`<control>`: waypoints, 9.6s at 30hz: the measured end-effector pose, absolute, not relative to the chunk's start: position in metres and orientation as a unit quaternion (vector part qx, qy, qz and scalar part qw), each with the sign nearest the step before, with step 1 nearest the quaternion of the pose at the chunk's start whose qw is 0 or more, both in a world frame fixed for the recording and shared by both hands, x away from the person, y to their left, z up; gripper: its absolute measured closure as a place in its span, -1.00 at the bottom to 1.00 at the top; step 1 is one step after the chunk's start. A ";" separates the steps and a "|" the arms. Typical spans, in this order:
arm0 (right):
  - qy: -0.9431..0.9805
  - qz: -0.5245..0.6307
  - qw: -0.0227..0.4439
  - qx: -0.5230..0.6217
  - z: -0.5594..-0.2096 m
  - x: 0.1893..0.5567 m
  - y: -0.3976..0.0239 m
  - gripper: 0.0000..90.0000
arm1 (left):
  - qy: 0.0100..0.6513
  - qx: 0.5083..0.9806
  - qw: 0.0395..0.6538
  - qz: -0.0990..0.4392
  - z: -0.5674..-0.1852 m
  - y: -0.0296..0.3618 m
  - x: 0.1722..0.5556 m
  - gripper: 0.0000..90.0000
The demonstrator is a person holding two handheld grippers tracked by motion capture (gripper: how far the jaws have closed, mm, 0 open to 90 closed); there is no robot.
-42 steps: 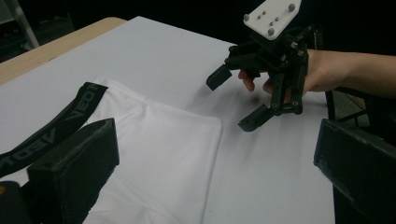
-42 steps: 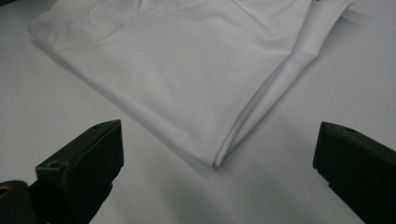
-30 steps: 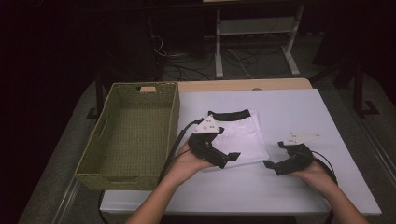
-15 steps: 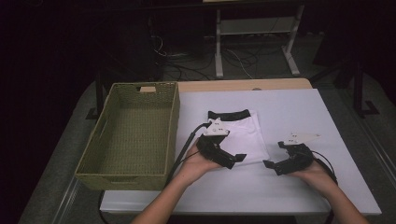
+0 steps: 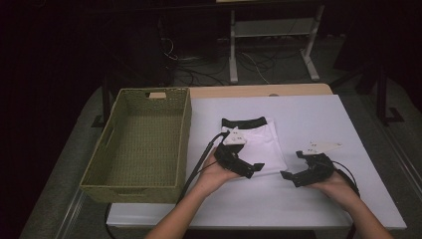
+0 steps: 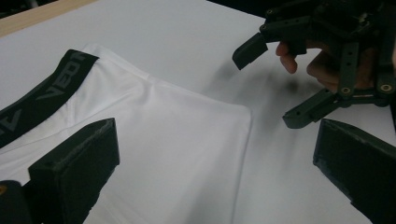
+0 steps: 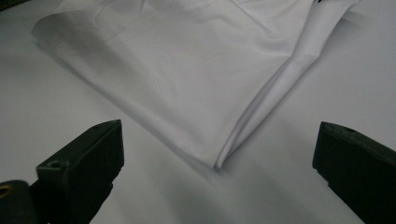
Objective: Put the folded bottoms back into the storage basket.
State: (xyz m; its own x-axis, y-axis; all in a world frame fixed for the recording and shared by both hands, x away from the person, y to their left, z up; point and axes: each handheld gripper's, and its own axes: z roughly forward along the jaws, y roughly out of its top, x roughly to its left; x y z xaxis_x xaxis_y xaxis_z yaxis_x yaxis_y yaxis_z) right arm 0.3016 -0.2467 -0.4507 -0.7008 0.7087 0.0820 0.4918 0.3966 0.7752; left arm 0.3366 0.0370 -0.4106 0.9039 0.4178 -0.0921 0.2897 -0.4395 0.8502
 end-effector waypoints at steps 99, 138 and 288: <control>0.827 0.418 0.128 0.354 -0.450 0.302 -0.247 -0.96 | 0.410 0.828 0.353 0.148 -0.446 0.073 0.489 -0.60; 0.828 0.416 0.127 0.352 -0.451 0.302 -0.246 -0.96 | 0.386 0.842 0.369 0.081 -0.452 0.068 0.484 0.46; 0.790 0.518 0.164 0.285 -0.326 0.343 -0.219 0.87 | 0.254 0.867 0.425 0.055 -0.305 -0.009 0.446 0.71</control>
